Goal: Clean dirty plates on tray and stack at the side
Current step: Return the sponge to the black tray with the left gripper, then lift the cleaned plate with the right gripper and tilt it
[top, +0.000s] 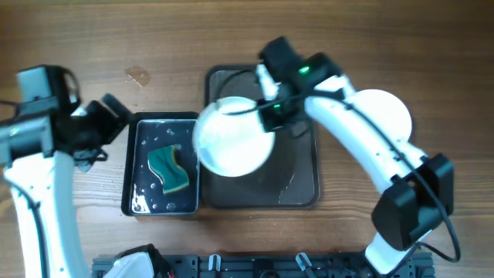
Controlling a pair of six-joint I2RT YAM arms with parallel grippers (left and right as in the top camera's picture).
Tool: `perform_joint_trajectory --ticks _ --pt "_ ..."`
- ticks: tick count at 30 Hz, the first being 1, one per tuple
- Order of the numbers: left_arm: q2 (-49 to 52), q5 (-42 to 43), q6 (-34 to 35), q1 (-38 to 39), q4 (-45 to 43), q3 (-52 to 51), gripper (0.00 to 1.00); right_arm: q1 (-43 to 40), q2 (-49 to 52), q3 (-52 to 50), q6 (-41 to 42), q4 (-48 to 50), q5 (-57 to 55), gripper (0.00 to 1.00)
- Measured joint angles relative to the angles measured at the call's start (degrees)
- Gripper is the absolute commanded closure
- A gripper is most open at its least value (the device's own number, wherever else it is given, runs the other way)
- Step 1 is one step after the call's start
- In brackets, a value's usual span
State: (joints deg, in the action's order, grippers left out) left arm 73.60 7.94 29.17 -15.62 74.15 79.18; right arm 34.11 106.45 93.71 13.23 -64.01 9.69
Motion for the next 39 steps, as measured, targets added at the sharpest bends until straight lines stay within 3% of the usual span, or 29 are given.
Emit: perform_joint_trajectory --ticks 7,11,15,28,39 --pt "-5.84 0.98 0.00 -4.50 1.66 0.61 0.00 13.20 5.86 0.72 3.41 15.58 -3.48 0.96" --pt "-6.12 1.01 0.00 -4.50 2.19 0.63 0.00 19.15 6.86 1.07 3.61 23.87 -18.12 0.96" --pt "-6.12 1.18 0.00 -4.50 2.21 0.63 0.00 24.06 5.75 1.29 2.99 26.03 -35.58 0.96" --pt "-6.12 1.18 0.00 -4.50 2.19 0.63 0.00 35.98 -0.52 1.60 -14.43 38.01 -71.34 0.96" --pt "-6.12 1.18 0.00 -4.50 2.19 0.63 0.00 40.81 -0.52 1.60 -21.07 40.57 -80.32 0.96"
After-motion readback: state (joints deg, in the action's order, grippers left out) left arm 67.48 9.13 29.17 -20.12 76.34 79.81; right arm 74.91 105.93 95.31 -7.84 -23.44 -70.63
